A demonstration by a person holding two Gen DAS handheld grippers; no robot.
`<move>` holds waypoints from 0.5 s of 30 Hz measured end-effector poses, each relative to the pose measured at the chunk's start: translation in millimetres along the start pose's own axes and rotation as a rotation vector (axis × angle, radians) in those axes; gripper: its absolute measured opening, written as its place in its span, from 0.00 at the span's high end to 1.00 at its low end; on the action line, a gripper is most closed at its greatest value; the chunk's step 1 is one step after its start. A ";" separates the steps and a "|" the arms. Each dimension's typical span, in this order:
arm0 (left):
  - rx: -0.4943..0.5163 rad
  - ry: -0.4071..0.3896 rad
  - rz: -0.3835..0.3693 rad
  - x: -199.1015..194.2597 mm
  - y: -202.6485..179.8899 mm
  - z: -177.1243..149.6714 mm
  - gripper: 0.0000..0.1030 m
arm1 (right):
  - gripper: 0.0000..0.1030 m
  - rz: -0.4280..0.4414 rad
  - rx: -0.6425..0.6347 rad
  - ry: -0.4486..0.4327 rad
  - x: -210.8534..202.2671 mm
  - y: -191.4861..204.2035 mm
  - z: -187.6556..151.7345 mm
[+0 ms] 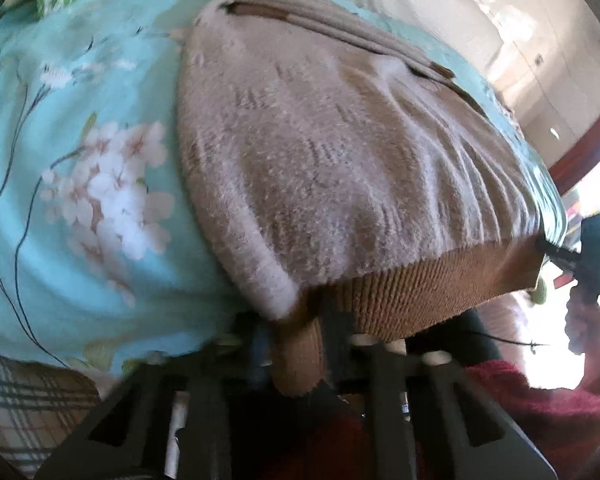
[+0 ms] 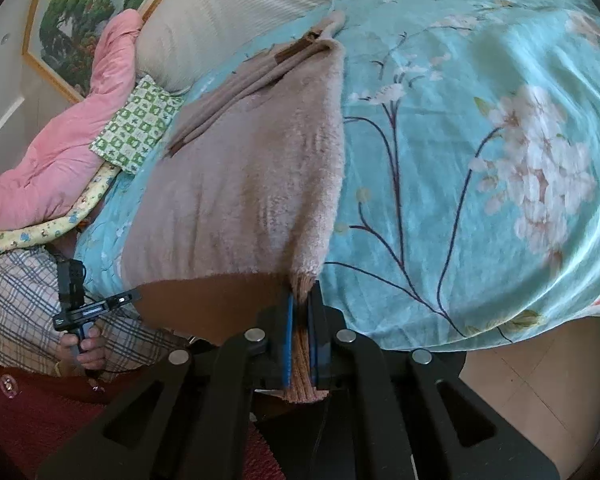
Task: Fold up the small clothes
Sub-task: 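Lift the hem with both grippers and fold it toward the collar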
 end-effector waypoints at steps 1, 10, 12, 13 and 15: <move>0.004 -0.009 -0.009 -3.1 -0.5 -0.4 0.94 | 0.93 0.014 0.001 -0.004 -2.2 2.7 0.6; -0.015 -0.192 -0.097 -59.2 -11.3 28.5 0.96 | 0.93 0.183 0.042 -0.115 -21.2 24.2 34.4; -0.008 -0.257 -0.120 -78.9 -15.3 47.1 0.96 | 0.93 0.212 0.028 -0.149 -26.1 35.5 51.8; -0.006 -0.282 -0.124 -85.9 -16.6 56.7 0.96 | 0.93 0.223 0.021 -0.164 -28.4 39.7 58.6; -0.001 -0.337 -0.132 -97.4 -19.7 81.0 0.96 | 0.93 0.246 0.006 -0.199 -31.7 49.7 78.5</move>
Point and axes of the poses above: each gripper's, at about its wrist camera, not at the fingertips, and x roughly the way its jaws point, y to its left, z to its top, the point moved 6 cm from there along x, roughly the way its jaws point, and after that the axes turned 4 degrees about y, right-handed, at the moved point
